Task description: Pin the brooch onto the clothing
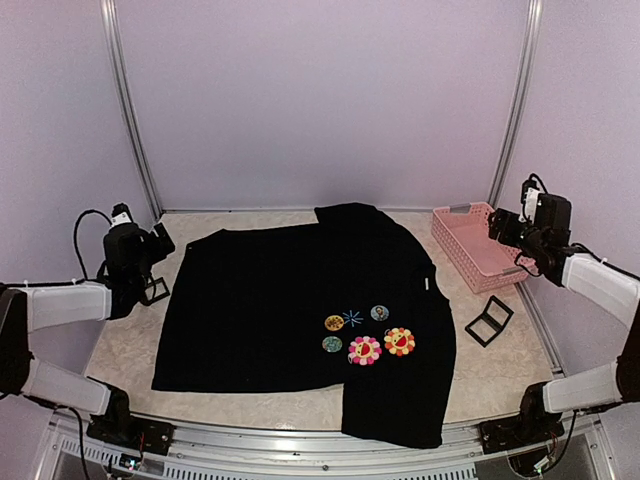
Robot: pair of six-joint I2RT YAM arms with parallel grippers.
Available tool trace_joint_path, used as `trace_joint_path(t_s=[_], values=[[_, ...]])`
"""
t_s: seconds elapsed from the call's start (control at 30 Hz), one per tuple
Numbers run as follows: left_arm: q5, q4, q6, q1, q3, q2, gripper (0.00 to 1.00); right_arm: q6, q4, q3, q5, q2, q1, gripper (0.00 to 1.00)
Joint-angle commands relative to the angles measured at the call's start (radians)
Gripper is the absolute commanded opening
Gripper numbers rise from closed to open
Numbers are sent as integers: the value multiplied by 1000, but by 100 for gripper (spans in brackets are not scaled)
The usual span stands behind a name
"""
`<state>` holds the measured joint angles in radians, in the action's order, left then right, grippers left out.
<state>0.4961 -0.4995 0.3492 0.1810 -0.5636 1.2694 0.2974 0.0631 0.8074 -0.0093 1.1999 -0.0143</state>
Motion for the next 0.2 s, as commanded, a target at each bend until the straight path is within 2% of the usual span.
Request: trace_joint_path(t_s=[0.0,0.17], values=[[74,-203,-161,-4,98,-35,99,5,204,-92,168,-10,-7,85],[74,-315,-221,-12,162,-9,99,22,269,-188,212,-1,-8,83]])
